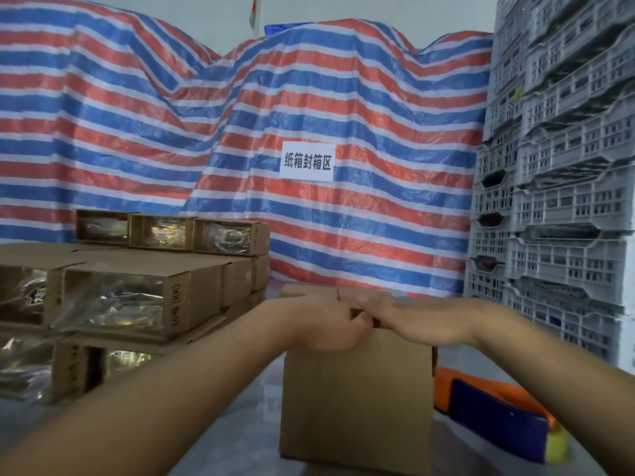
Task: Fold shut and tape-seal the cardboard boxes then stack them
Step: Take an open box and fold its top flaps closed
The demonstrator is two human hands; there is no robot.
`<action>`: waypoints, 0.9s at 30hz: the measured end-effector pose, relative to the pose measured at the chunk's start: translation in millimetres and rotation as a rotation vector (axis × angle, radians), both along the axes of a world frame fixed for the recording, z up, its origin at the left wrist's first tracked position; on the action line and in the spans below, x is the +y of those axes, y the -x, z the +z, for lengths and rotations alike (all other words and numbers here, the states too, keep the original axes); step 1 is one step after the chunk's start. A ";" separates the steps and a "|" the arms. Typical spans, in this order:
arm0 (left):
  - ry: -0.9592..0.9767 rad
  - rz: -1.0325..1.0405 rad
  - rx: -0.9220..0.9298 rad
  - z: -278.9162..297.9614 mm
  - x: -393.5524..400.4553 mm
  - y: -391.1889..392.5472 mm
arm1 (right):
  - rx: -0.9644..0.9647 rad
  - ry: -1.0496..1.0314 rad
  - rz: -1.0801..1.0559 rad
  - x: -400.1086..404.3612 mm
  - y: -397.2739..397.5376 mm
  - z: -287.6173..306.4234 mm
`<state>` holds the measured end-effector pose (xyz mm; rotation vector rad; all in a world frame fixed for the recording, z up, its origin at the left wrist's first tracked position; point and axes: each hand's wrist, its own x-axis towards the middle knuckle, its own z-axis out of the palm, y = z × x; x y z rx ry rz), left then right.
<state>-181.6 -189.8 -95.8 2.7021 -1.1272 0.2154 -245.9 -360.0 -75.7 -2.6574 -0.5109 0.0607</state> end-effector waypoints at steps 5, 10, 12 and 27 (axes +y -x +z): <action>0.263 -0.113 0.009 -5.5 17.1 -2.9 | -0.003 0.043 0.040 1.3 -3.3 -2.6; 0.937 -0.089 0.063 -27.8 52.9 -6.2 | -0.105 0.025 -0.025 -3.0 -1.0 -9.8; 0.913 -0.092 0.146 -41.2 60.9 -4.9 | -0.239 -0.064 -0.071 -8.7 1.2 -17.3; 1.048 0.082 0.407 -68.8 47.7 5.6 | -0.564 -0.879 -0.327 -48.8 -13.4 -124.8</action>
